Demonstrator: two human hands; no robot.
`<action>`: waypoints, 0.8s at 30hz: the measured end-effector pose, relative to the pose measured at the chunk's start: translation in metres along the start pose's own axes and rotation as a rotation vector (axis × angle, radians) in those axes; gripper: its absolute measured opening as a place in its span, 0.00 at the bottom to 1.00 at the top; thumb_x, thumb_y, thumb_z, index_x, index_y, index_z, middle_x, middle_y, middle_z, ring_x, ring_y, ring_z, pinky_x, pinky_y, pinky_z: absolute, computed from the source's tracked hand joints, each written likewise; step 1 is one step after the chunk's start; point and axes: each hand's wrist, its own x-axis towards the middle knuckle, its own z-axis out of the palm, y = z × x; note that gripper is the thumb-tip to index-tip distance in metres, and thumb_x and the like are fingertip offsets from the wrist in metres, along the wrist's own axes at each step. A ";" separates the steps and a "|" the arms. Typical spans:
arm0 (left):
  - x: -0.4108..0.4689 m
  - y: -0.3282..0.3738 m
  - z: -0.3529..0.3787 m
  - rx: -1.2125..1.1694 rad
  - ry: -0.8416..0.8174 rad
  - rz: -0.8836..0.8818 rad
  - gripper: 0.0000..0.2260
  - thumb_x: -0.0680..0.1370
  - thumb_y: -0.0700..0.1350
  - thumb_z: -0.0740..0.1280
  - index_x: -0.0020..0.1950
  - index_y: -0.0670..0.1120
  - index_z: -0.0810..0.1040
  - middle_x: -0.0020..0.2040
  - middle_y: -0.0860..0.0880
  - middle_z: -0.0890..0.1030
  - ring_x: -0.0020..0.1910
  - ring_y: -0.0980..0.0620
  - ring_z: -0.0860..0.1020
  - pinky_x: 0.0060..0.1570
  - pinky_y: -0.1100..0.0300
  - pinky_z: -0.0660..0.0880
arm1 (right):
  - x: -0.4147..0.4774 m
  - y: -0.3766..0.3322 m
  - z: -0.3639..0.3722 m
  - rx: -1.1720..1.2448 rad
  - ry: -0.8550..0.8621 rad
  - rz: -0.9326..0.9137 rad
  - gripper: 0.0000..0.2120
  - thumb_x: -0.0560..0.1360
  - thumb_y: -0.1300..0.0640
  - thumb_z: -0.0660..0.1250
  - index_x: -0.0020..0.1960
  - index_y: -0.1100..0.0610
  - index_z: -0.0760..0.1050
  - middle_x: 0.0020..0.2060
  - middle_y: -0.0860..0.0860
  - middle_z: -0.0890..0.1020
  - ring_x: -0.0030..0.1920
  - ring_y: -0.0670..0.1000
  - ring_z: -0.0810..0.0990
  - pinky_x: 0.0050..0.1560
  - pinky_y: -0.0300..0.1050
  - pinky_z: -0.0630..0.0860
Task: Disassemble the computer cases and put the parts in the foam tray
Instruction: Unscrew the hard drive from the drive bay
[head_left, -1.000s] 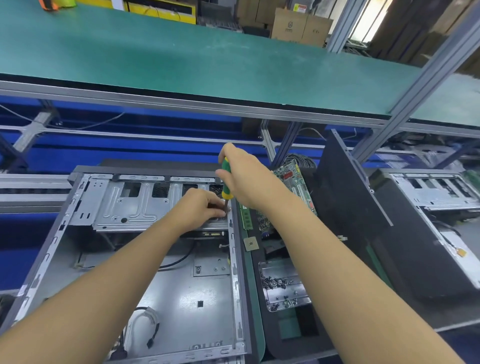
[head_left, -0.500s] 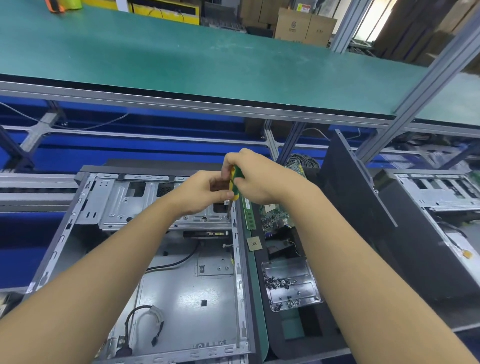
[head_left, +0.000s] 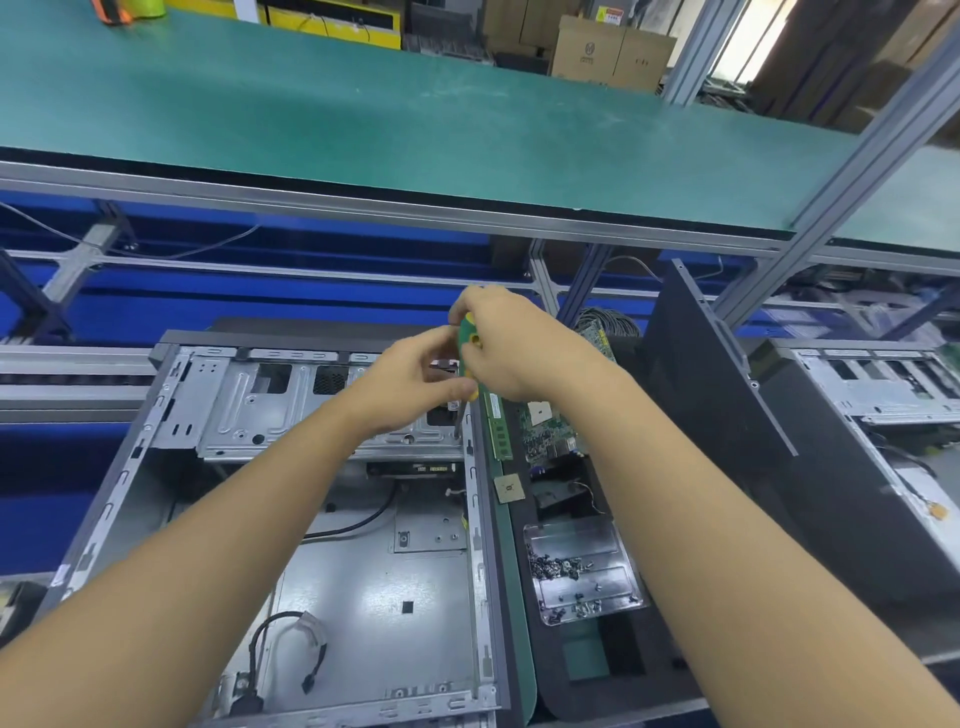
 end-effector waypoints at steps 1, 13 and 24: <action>-0.001 0.001 -0.003 -0.056 -0.018 -0.009 0.16 0.76 0.34 0.71 0.61 0.49 0.77 0.57 0.51 0.84 0.57 0.53 0.82 0.56 0.60 0.78 | -0.001 -0.001 -0.002 0.019 -0.028 -0.016 0.18 0.77 0.65 0.62 0.67 0.55 0.70 0.63 0.53 0.72 0.61 0.56 0.71 0.57 0.52 0.74; 0.002 0.011 0.007 0.196 0.014 -0.051 0.11 0.72 0.47 0.77 0.49 0.56 0.77 0.47 0.54 0.83 0.47 0.54 0.81 0.48 0.60 0.77 | 0.001 -0.005 0.009 -0.079 0.060 0.121 0.15 0.84 0.49 0.57 0.64 0.59 0.65 0.56 0.56 0.74 0.50 0.60 0.76 0.49 0.55 0.75; 0.002 0.007 0.008 0.309 0.046 -0.047 0.07 0.73 0.45 0.76 0.44 0.52 0.78 0.42 0.47 0.81 0.40 0.48 0.77 0.40 0.57 0.74 | -0.001 -0.007 0.006 -0.055 0.035 0.172 0.24 0.81 0.39 0.57 0.66 0.57 0.64 0.56 0.57 0.71 0.57 0.62 0.74 0.46 0.52 0.68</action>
